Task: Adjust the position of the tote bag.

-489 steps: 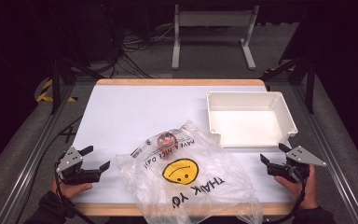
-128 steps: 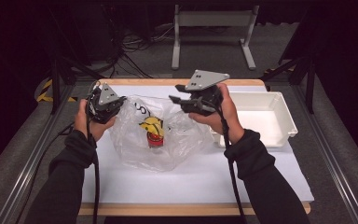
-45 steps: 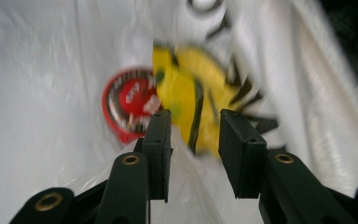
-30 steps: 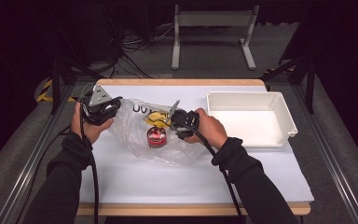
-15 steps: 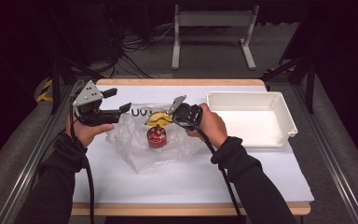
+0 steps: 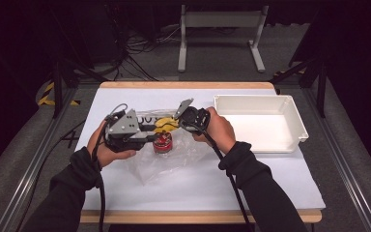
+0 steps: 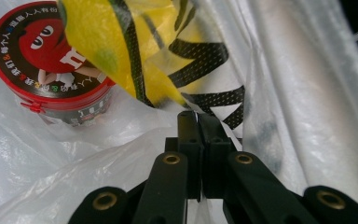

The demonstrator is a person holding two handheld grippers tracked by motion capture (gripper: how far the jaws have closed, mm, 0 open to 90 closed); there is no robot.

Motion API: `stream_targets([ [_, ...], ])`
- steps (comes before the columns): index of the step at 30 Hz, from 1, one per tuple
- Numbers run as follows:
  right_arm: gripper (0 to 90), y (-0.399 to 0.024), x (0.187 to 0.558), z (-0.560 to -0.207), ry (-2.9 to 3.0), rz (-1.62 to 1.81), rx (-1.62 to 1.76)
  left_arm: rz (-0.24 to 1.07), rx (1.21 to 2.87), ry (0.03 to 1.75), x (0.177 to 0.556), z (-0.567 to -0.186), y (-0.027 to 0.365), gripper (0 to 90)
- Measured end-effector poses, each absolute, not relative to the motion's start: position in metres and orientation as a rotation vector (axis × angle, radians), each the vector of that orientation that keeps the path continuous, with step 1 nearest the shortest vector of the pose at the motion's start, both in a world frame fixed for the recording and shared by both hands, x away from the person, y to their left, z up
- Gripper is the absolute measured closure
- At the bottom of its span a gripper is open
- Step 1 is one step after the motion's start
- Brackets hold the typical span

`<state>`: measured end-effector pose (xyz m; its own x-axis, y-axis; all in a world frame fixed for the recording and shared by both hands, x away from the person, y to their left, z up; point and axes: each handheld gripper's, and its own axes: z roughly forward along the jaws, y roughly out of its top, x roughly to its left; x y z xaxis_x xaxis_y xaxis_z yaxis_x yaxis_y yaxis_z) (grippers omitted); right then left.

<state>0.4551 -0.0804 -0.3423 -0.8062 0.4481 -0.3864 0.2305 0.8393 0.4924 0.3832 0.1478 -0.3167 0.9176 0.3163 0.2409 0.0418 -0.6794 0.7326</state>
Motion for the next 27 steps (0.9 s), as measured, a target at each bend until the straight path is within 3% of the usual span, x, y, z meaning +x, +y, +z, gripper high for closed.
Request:
stream_targets([
  [5, 89.0, -0.082, 0.454, -0.341, 2.519, 0.595, 0.51, 0.465, 2.44, 0.337, 0.394, -0.343, 0.145, 74.7],
  [10, 88.8, -0.081, 0.452, -0.34, 2.529, 0.595, 0.499, 0.567, 2.574, 0.475, 0.412, -0.367, 0.151, 68.5],
  [16, 88.3, -0.082, 0.451, -0.341, 2.548, 0.552, 0.482, 0.609, 2.587, 0.621, 0.426, -0.376, 0.171, 66.1],
  [22, 77.9, -0.077, 0.448, -0.342, 2.56, 0.54, 0.451, 0.647, 2.538, 0.637, 0.424, -0.371, 0.172, 63.0],
  [27, 76.4, -0.065, 0.435, -0.339, 2.597, 0.586, 0.353, 0.649, 2.502, 0.587, 0.418, -0.363, 0.168, 69.9],
])
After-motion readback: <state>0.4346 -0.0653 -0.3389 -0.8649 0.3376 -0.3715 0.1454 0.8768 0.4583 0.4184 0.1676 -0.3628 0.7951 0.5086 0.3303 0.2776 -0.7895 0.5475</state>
